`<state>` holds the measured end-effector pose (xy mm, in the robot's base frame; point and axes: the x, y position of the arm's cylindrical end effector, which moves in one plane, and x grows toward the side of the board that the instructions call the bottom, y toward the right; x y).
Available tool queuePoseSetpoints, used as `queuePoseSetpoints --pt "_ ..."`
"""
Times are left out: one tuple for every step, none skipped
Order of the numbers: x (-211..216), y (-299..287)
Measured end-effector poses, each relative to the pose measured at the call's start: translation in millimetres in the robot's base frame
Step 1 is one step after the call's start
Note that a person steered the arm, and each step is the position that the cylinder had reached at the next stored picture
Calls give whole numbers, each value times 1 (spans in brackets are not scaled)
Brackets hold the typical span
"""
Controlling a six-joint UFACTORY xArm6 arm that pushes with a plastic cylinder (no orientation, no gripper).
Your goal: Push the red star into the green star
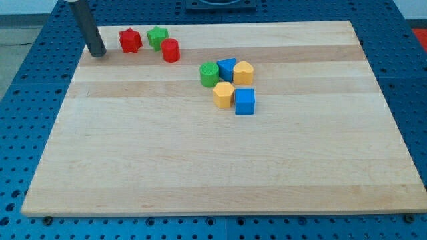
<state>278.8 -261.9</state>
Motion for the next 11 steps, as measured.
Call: queuePoseSetpoints --pt "-7 1" --pt "-7 16" --pt "-8 26" --pt "-11 29" --pt "-15 39" --pt "-15 54" --pt "-15 56" --pt "-15 56" --pt "-15 57" --pt "-16 57" --pt "-21 58"
